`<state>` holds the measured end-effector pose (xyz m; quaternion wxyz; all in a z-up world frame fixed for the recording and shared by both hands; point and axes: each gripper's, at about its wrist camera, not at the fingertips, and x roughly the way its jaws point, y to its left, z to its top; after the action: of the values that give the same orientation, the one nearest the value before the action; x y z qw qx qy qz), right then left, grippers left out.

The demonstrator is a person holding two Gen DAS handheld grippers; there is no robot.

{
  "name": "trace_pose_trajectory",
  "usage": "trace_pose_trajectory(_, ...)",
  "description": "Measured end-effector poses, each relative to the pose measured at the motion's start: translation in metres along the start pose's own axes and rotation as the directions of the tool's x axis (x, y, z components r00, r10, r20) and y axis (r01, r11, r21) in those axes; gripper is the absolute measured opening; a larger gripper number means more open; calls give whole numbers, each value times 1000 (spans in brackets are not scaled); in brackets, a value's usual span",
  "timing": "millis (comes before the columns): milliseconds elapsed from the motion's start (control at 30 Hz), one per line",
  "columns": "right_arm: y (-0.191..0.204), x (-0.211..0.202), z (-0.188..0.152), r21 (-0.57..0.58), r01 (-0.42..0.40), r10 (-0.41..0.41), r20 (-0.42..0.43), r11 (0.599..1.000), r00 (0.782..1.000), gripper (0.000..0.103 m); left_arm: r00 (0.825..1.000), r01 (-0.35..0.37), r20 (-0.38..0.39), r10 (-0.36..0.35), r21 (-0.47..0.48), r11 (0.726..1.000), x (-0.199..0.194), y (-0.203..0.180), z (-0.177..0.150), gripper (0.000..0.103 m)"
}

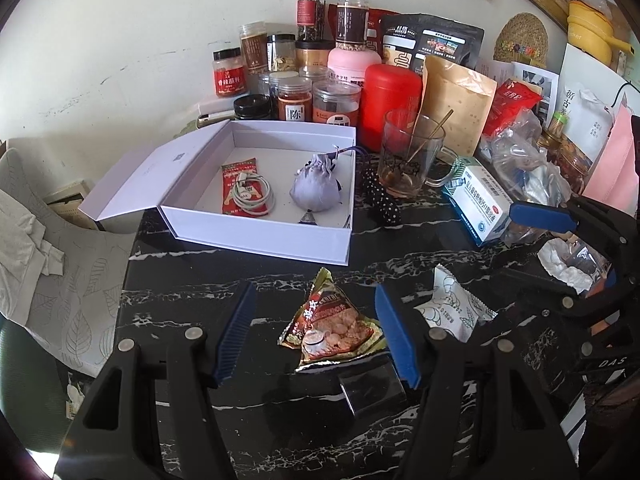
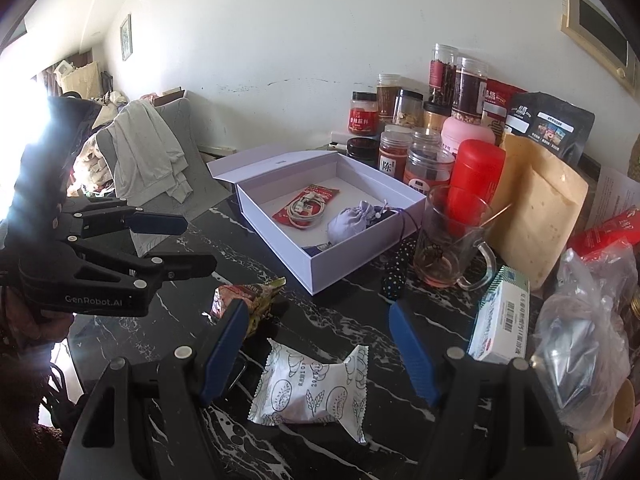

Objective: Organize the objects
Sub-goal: 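Close the left tool on the red snack packet while the right tool approaches the polka-dot scrunchie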

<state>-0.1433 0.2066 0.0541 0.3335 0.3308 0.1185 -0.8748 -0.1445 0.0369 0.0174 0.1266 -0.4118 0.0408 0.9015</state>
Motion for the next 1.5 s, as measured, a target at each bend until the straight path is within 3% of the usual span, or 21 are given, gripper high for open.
trace_pose_trajectory(467,-28,49,-5,54,8,-4,-74,998,997,73,995,45,-82,-51,-76,996,50,2,-15,60)
trace_pose_trajectory(800,-53,105,3,74,32,-22,-132,997,991,73,989,20,-142,-36,-112,994,68,5,-16,60)
trace_pose_trajectory(867,-57,117,6,80,40,-28,-148,996,989,70,985,13,-168,-34,-123,992,73,7,-15,62)
trace_pose_trajectory(933,-61,128,8,84,43,-29,-160,996,987,66,980,21,-194,-48,-138,990,79,8,-15,71)
trace_pose_trajectory(1100,-66,151,14,67,64,-51,-183,996,982,64,969,43,-236,-75,-138,990,94,6,-11,82)
trace_pose_trajectory(1367,-72,174,19,29,130,-121,-206,991,971,63,958,113,-242,-157,-186,976,120,11,-8,83)
trace_pose_trajectory(1500,-76,184,19,37,130,-118,-235,991,965,48,955,121,-245,-168,-192,974,127,13,-8,82)
